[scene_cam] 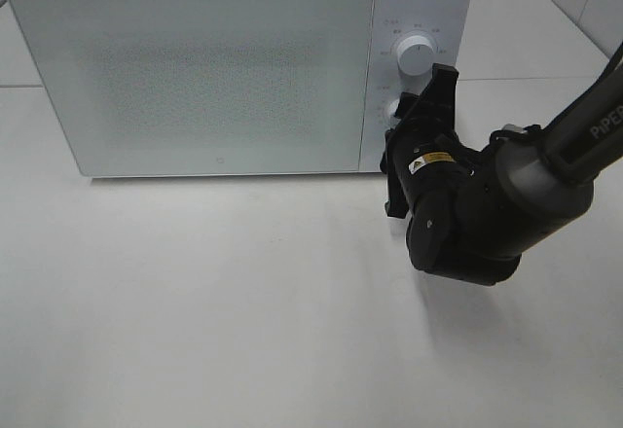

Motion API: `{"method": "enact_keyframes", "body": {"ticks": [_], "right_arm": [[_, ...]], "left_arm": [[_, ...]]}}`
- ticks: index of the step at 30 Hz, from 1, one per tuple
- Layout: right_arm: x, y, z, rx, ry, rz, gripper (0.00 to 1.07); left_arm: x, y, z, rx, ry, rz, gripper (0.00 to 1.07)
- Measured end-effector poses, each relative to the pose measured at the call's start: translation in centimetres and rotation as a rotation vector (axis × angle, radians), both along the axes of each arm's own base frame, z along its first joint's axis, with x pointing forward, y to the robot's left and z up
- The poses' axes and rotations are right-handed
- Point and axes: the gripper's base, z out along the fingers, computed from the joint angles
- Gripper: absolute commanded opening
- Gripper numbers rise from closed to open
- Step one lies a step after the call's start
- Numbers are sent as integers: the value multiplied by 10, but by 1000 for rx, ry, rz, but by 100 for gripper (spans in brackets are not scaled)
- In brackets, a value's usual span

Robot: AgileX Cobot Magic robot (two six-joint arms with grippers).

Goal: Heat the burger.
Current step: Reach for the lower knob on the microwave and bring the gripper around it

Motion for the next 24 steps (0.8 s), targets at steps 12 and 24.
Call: {"method": "enact_keyframes", "body": {"ticks": [12, 24], "right_arm": [[0, 1, 0, 117, -13, -3, 3], [0, 1, 0, 112, -14, -1, 6]], "left_arm": [[0, 0, 0, 0, 0, 0, 98], [0, 0, 0, 0, 0, 0, 98]]}}
